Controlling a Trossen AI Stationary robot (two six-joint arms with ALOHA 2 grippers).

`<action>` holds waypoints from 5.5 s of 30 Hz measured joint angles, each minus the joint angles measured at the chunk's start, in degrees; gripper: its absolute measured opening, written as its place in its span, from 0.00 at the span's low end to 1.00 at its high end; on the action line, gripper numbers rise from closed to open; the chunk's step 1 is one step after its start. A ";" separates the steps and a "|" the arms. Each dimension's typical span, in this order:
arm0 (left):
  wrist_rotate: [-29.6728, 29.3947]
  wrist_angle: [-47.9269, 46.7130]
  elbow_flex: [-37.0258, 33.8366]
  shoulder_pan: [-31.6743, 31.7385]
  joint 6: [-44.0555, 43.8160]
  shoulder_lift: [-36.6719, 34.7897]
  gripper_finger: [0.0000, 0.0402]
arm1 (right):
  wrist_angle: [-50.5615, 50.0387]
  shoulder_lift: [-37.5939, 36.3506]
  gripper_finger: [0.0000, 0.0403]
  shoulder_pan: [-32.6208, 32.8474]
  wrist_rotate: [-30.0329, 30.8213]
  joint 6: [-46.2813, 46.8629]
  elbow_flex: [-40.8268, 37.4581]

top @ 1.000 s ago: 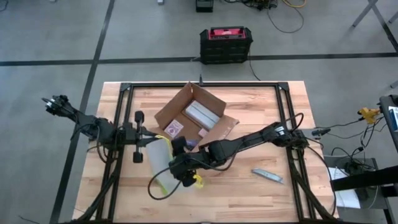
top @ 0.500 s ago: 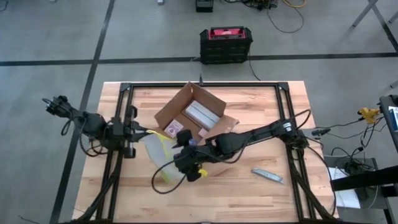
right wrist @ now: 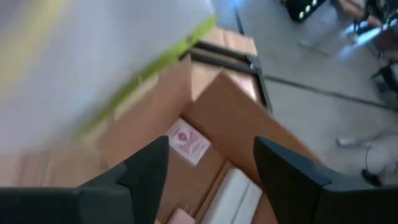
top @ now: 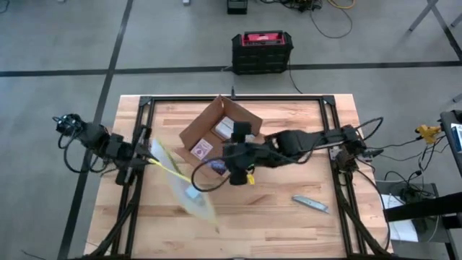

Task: Unpack boxes
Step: Put the playing cards into the transparent zip bag

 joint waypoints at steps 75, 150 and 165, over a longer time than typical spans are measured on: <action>-23.91 -13.97 -3.80 0.13 -25.49 5.27 0.00 | 27.44 17.86 0.41 -21.62 -30.11 -5.97 -21.93; -31.22 -16.38 0.98 0.20 -27.66 2.46 0.00 | 11.61 21.85 0.90 -28.46 -43.58 -37.69 -16.33; -28.75 -17.12 0.96 0.20 -27.33 2.61 0.00 | 12.07 21.62 0.69 -28.39 -41.56 -27.66 -16.33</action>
